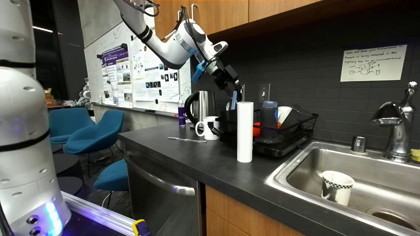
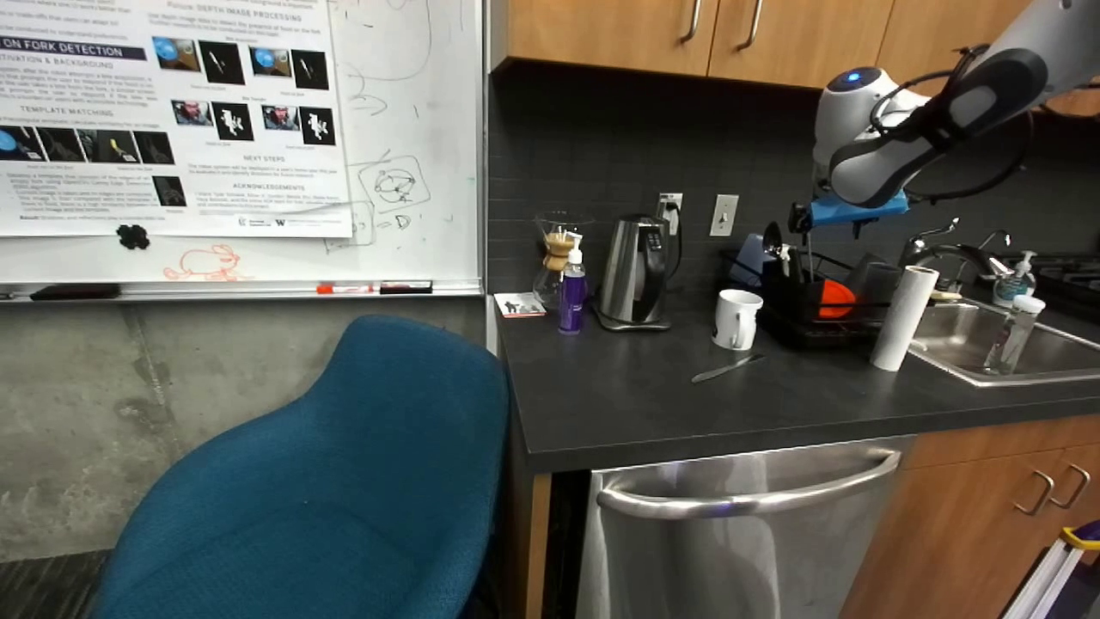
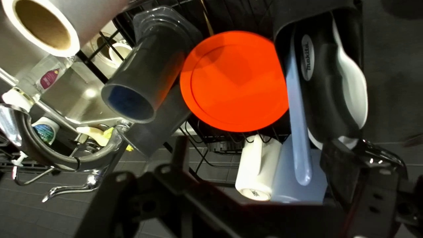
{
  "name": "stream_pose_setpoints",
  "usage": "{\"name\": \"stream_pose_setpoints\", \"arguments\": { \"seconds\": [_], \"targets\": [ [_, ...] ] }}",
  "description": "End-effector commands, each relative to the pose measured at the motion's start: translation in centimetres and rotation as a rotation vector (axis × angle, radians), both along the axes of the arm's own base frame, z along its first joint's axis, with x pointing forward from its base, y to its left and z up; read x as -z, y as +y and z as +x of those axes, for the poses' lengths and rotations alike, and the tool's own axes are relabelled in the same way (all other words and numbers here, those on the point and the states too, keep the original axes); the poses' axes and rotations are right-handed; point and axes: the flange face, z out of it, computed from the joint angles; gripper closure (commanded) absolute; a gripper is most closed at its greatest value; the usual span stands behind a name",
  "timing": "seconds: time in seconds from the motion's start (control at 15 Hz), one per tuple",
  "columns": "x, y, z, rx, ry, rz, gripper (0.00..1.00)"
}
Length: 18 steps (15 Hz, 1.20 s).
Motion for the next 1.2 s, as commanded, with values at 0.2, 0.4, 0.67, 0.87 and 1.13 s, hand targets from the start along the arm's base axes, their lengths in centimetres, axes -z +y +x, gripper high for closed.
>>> {"name": "stream_pose_setpoints", "arguments": {
  "seconds": [0.2,0.4,0.67,0.87,1.13],
  "targets": [
    [-1.6,0.5,1.7,0.010,-0.019,-0.037,0.00],
    [-1.4,-0.1,1.9,0.030,-0.013,-0.044,0.00],
    [-0.6,-0.2,1.6,0.036,0.005,-0.017,0.00],
    [-0.2,-0.3,1.5,0.040,0.013,-0.008,0.26],
    [0.1,-0.7,1.3,0.045,0.019,-0.015,0.56]
  ]
}}
